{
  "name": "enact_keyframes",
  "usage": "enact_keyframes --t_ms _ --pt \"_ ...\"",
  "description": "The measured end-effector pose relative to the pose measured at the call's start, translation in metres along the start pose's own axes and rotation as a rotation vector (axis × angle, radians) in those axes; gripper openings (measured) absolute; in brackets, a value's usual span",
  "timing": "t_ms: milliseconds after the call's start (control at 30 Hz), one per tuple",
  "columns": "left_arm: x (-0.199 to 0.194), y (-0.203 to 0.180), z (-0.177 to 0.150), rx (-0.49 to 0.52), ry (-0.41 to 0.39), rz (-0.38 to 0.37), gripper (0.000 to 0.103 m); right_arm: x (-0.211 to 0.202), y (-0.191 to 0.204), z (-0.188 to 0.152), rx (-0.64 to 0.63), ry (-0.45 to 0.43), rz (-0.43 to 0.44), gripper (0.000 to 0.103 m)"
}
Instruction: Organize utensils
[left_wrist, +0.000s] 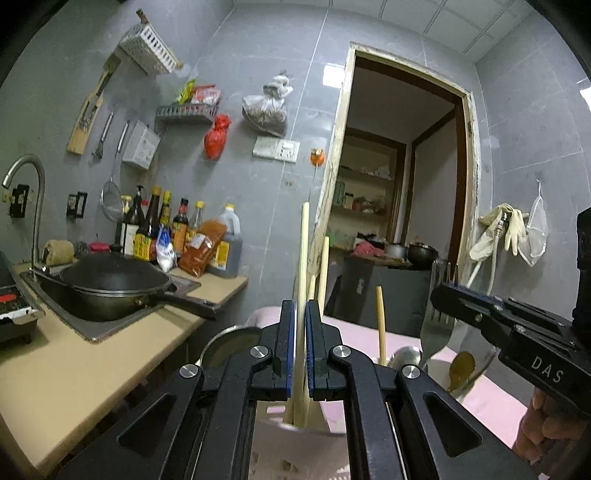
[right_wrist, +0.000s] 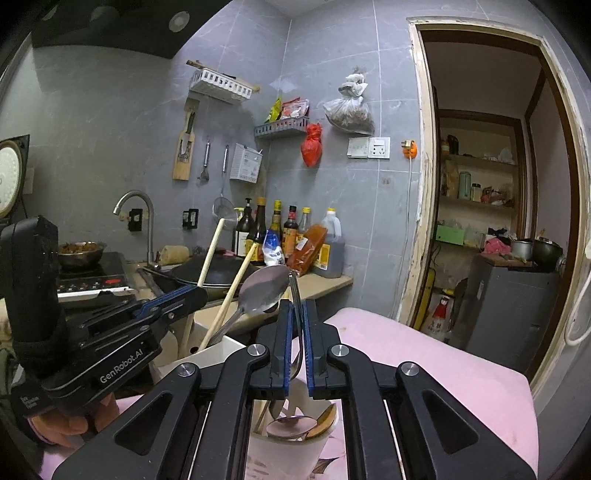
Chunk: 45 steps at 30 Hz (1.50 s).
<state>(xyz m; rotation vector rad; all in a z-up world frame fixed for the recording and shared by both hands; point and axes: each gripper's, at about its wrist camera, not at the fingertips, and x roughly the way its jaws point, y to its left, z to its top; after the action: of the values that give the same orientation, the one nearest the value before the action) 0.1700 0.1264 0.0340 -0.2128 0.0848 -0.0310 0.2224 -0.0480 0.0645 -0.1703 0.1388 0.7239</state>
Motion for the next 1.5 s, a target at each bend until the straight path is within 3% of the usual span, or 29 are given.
enact_keyframes --t_ms 67,100,200,300,433,533,733,867,967,1167,1500 --pt "-0.002 0.002 0.001 -0.017 0.021 -0.012 0.011 -0.002 0.0 0.002 0.003 -0.01 0.0 0.012" --pt "-0.004 0.003 0.002 -0.026 0.031 -0.02 0.021 -0.004 0.001 0.003 0.006 -0.017 -0.004 0.015" --pt "-0.011 0.004 0.01 -0.059 0.063 -0.044 0.035 -0.01 0.001 0.006 0.013 -0.036 -0.018 0.019" --pt "-0.018 -0.003 0.019 -0.04 0.096 -0.01 0.036 -0.018 0.0 0.01 0.02 -0.054 -0.047 0.023" --pt "-0.028 -0.01 0.028 -0.042 0.144 -0.006 0.039 -0.033 -0.006 0.011 0.055 -0.067 -0.089 0.042" --pt "-0.034 -0.017 0.031 -0.031 0.181 -0.002 0.044 -0.049 -0.01 0.009 0.073 -0.067 -0.136 0.046" --pt "-0.051 -0.031 0.027 -0.015 0.218 -0.017 0.067 -0.087 -0.021 0.0 0.12 -0.057 -0.212 0.07" --pt "-0.06 -0.039 0.022 -0.011 0.244 -0.032 0.08 -0.114 -0.026 -0.01 0.151 -0.043 -0.258 0.079" --pt "-0.068 -0.046 0.016 0.009 0.263 -0.029 0.084 -0.131 -0.027 -0.016 0.168 -0.036 -0.275 0.091" --pt "-0.087 -0.06 -0.004 0.061 0.245 -0.009 0.091 -0.159 -0.019 -0.031 0.151 -0.019 -0.345 0.103" --pt "-0.107 -0.067 -0.034 0.056 0.257 0.032 0.092 -0.192 -0.009 -0.058 0.159 0.017 -0.43 0.103"
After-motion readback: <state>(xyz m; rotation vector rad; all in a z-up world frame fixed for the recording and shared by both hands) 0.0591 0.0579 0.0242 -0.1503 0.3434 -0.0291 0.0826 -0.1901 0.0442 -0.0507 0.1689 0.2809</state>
